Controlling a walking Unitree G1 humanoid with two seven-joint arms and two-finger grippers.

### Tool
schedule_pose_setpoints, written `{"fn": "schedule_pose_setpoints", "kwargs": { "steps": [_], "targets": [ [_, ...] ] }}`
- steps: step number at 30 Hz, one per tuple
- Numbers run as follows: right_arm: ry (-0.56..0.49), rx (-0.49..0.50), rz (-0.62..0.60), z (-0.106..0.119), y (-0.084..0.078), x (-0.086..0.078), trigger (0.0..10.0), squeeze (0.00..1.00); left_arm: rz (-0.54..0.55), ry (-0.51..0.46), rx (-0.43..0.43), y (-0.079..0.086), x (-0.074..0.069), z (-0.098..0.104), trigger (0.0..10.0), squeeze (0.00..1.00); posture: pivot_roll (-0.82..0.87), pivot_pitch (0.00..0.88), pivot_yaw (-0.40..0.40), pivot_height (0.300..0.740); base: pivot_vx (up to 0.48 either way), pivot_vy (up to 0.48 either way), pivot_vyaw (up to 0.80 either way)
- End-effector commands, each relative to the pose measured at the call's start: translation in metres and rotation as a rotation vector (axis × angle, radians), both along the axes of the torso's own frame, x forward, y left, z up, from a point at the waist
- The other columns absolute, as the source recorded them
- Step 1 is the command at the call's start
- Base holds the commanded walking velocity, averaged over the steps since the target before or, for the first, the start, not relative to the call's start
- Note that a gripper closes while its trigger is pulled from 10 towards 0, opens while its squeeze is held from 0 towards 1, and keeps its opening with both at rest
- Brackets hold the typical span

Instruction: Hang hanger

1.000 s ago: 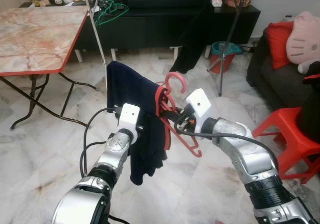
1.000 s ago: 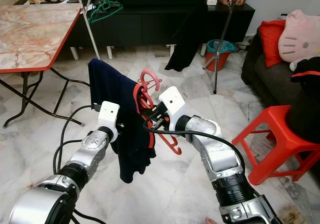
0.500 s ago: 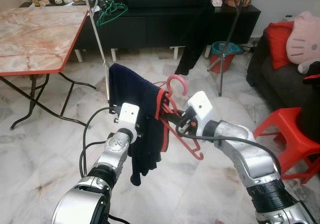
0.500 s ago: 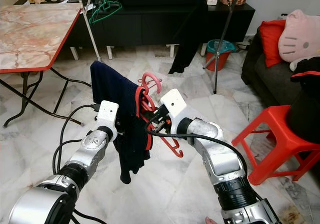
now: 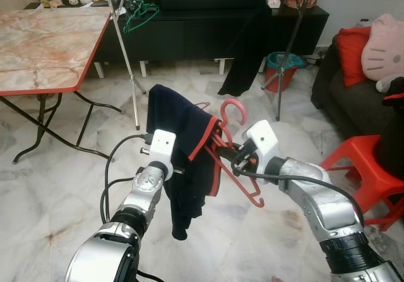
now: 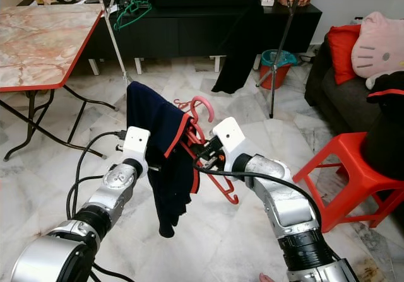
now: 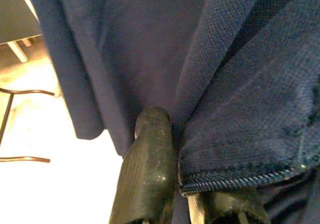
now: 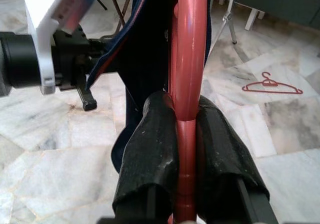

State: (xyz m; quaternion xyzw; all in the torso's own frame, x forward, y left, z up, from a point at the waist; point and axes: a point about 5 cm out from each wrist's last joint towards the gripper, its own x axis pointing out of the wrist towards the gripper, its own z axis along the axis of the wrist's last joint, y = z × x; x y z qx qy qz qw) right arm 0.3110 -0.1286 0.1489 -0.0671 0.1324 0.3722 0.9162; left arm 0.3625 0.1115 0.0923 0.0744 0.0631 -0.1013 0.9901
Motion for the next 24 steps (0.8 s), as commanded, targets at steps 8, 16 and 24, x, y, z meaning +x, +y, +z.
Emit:
{"fn": "schedule_pose_setpoints", "kwargs": {
  "steps": [8, 16, 24],
  "targets": [
    [0.028, -0.115, -0.034, -0.020, -0.024, -0.005, 0.0, 0.00, 0.040, 0.037, 0.033, 0.014, -0.004, -0.010, 0.0, 0.00, -0.25, 0.021, 0.008, 0.740, 0.000, 0.000, 0.00],
    [0.152, -0.379, -0.022, -0.063, -0.057, -0.019, 0.0, 0.00, 0.061, 0.051, 0.044, 0.019, -0.006, -0.014, 0.0, 0.00, -0.26, 0.022, 0.008, 0.740, 0.000, 0.000, 0.00],
    [0.439, -0.522, 0.235, -0.137, -0.056, -0.072, 0.0, 0.00, 0.057, 0.066, 0.058, 0.018, -0.008, -0.017, 0.0, 0.00, -0.25, 0.016, 0.006, 0.740, 0.000, 0.000, 0.00]
  ]
}}
